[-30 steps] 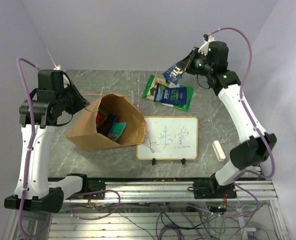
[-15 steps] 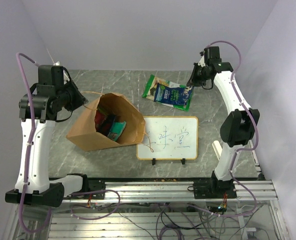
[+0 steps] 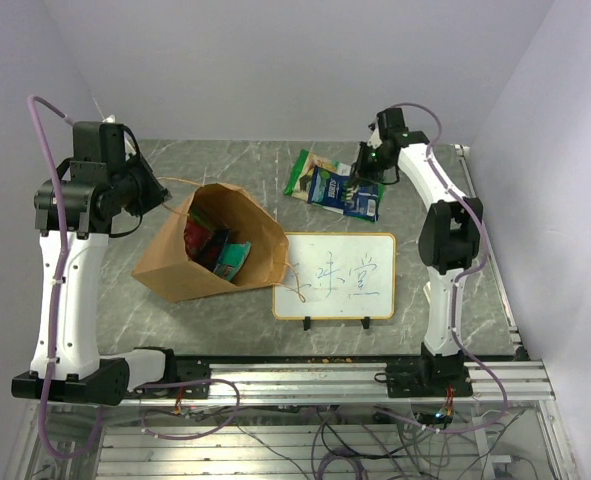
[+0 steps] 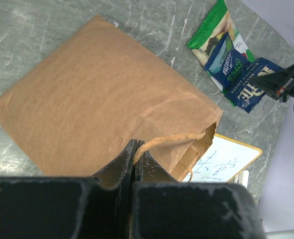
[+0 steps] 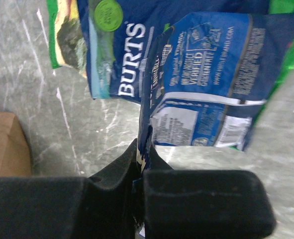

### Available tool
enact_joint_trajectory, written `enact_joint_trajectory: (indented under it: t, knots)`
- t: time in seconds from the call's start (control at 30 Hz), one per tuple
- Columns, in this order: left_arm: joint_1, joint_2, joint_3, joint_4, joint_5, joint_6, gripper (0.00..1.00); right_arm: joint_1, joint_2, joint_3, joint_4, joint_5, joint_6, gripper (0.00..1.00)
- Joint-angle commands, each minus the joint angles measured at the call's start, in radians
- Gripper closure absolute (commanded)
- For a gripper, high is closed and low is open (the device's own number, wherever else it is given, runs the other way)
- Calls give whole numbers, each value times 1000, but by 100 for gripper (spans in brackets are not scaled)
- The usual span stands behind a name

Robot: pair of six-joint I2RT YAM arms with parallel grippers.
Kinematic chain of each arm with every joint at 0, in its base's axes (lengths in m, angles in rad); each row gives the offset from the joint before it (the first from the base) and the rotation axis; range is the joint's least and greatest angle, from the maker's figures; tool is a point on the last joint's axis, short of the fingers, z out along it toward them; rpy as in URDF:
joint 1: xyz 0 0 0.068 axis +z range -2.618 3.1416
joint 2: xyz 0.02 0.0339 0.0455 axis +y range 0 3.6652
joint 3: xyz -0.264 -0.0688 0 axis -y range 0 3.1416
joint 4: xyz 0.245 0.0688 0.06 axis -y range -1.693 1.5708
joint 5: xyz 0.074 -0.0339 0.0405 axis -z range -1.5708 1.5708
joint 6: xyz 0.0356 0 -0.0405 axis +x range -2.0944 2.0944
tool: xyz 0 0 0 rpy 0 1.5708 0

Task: Take the snacks out of the paper bag
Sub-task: Place the snack at the center of the board.

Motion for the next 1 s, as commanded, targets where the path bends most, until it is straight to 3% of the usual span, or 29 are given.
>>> enact_joint_trajectory:
  t: [0.0, 0.2, 0.47, 0.67, 0.8, 0.97]
  knots:
    - [12, -3, 38, -34, -40, 9, 93, 13, 53, 33, 141, -109, 88, 92]
    - [12, -10, 45, -53, -48, -9, 93, 24, 160, 83, 261, -179, 191, 86]
    - [12, -35, 30, -69, -40, -38, 93, 28, 200, 42, 422, -239, 224, 55]
    - [12, -71, -1, -70, -15, -61, 93, 28, 178, -106, 646, -340, 303, 32]
    - [12, -93, -28, -54, 6, -74, 93, 29, 213, -169, 758, -356, 359, 28]
    - [11, -107, -35, -60, 31, -65, 93, 29, 222, -78, 661, -332, 317, 28]
